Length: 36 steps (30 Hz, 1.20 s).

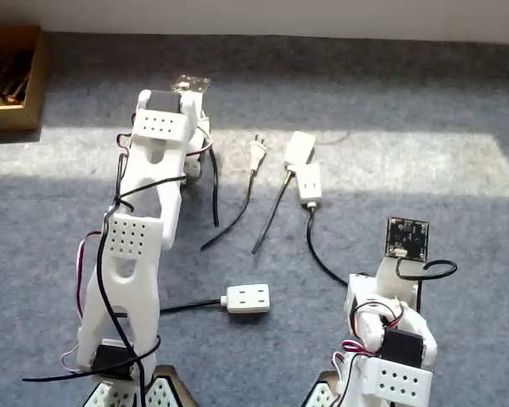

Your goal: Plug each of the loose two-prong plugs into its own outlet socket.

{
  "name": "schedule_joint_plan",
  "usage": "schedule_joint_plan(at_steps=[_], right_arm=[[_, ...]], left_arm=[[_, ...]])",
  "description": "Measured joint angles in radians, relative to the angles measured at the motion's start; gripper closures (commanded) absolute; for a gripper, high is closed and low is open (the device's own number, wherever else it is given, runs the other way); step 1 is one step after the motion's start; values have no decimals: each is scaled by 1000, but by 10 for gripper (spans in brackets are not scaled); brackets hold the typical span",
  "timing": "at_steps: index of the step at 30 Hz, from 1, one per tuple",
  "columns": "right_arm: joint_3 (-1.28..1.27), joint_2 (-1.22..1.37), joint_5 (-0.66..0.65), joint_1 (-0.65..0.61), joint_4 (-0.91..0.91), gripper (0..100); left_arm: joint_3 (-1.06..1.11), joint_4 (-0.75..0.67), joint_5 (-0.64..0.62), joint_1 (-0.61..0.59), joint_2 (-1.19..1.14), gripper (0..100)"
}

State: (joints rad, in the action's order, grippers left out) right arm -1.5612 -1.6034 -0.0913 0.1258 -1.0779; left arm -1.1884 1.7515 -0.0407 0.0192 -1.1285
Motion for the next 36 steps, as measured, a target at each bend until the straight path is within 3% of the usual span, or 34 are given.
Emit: schedule_joint_plan(at_steps=[8,13,17,23,26,31,36], right_arm=[[0,0,-2,0,0,763],[26,2,-173,81,-52,763],[184,2,-250,209,-175,763],[411,-6,-311,364,-328,763],[431,64,-345,443,-333,763],[434,267,-365,594,-269,763],[434,379,-365,644,-210,763]], left_arm=[[-18,3,58,9,28,995],[69,11,181,69,216,995],[313,11,324,207,450,995],[772,-2,465,543,812,995],[990,-106,511,664,945,995],[1321,-358,562,758,1023,995],[1459,-505,563,836,1023,992]])
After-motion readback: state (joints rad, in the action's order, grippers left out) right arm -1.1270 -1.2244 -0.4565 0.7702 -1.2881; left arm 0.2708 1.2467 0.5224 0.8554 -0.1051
